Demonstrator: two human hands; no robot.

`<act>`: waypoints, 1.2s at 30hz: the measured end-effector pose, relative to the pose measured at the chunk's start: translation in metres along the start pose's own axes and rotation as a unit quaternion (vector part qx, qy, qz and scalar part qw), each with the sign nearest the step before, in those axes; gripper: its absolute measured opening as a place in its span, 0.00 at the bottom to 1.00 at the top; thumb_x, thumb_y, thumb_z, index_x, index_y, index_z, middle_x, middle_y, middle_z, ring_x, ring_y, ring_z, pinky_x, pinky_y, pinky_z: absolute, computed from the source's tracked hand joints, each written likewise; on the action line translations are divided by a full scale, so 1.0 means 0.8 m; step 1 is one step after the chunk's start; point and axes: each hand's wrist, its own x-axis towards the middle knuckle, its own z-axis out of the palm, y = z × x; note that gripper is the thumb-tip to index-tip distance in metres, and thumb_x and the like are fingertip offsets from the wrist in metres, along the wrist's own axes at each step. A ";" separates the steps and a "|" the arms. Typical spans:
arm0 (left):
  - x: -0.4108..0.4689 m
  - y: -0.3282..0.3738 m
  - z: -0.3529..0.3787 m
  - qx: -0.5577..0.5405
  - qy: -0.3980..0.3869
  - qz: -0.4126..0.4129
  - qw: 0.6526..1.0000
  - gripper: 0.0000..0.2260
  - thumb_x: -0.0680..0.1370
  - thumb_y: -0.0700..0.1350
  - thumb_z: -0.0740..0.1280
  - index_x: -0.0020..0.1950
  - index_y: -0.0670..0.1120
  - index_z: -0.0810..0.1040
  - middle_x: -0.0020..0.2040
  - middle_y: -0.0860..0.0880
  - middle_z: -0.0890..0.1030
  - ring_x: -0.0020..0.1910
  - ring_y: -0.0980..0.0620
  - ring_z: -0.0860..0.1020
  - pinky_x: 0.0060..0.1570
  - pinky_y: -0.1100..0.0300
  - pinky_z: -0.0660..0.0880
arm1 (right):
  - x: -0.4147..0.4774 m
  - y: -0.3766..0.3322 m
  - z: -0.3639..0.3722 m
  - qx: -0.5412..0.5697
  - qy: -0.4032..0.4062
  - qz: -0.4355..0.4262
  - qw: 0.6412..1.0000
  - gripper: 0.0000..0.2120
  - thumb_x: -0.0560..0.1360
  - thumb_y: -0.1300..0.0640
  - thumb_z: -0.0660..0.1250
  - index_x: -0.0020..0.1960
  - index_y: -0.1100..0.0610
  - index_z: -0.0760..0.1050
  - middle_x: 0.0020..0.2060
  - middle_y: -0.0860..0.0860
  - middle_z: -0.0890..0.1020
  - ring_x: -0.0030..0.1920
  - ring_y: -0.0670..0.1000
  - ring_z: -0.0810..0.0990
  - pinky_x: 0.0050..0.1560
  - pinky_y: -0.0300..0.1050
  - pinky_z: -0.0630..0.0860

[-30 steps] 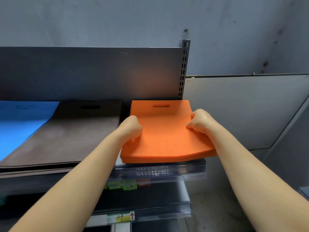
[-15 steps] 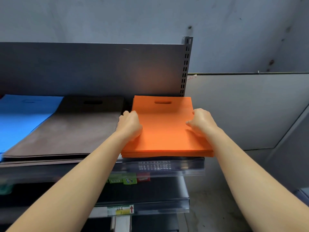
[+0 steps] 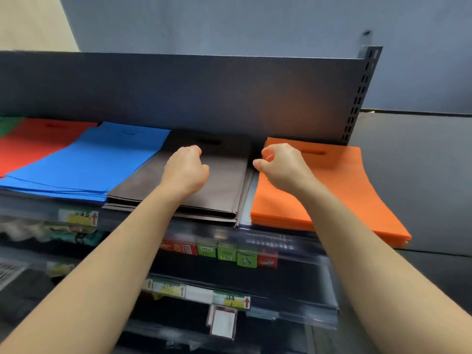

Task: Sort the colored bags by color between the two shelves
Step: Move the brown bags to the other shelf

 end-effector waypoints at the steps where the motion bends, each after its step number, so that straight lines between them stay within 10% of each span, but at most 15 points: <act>1: 0.007 -0.019 -0.003 0.015 -0.006 -0.019 1.000 0.17 0.76 0.41 0.62 0.65 0.40 0.72 0.62 0.40 0.75 0.62 0.40 0.72 0.59 0.50 0.70 | 0.003 -0.010 0.011 0.001 -0.013 0.003 1.000 0.21 0.77 0.51 0.64 0.67 0.60 0.71 0.62 0.56 0.76 0.62 0.55 0.74 0.57 0.43 0.70; 7: 0.047 -0.114 -0.024 0.069 -0.088 -0.089 0.990 0.11 0.73 0.42 0.62 0.34 0.44 0.63 0.52 0.39 0.75 0.52 0.38 0.73 0.48 0.53 0.69 | 0.018 -0.061 0.074 -0.058 -0.112 0.099 0.987 0.24 0.76 0.48 0.64 0.64 0.65 0.71 0.60 0.59 0.77 0.59 0.58 0.76 0.57 0.47 0.73; 19: 0.092 -0.165 -0.010 0.105 -0.186 -0.021 0.977 0.15 0.77 0.53 0.61 0.38 0.43 0.68 0.56 0.41 0.71 0.59 0.40 0.65 0.51 0.53 0.64 | 0.034 -0.080 0.128 -0.115 -0.070 0.269 0.954 0.21 0.75 0.43 0.65 0.55 0.61 0.73 0.58 0.58 0.77 0.59 0.61 0.74 0.58 0.49 0.69; 27: 0.094 -0.166 -0.009 0.089 -0.189 0.004 0.978 0.15 0.77 0.56 0.61 0.50 0.44 0.73 0.64 0.37 0.67 0.62 0.39 0.64 0.57 0.50 0.67 | 0.039 -0.076 0.106 0.086 0.021 0.331 0.939 0.19 0.71 0.54 0.73 0.56 0.65 0.75 0.47 0.56 0.74 0.46 0.55 0.72 0.48 0.42 0.67; 36: 0.093 -0.155 -0.010 0.078 -0.182 -0.004 0.980 0.15 0.78 0.55 0.60 0.44 0.42 0.69 0.61 0.38 0.71 0.60 0.39 0.66 0.54 0.51 0.67 | 0.043 -0.074 0.102 -0.006 0.058 0.208 0.976 0.15 0.73 0.57 0.69 0.56 0.61 0.72 0.51 0.55 0.77 0.54 0.56 0.76 0.52 0.46 0.71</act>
